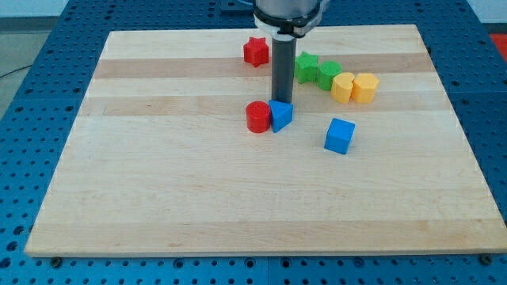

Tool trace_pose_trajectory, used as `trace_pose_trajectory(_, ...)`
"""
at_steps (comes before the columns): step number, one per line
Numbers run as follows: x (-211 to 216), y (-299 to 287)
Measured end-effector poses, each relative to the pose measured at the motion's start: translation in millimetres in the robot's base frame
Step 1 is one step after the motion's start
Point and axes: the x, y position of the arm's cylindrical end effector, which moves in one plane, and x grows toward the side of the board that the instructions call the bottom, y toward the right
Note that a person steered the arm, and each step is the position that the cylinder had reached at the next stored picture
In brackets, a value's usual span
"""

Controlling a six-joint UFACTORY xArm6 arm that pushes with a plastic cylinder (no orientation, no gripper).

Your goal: Push red star into red circle and blue triangle

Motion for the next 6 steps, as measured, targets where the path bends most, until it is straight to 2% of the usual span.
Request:
trace_pose_trajectory(1, -52, -45)
trace_pose_trajectory(2, -109, -115)
trace_pose_trajectory(3, -188, -112)
trace_pose_trajectory(4, -186, -65)
trace_pose_trajectory(6, -154, -47)
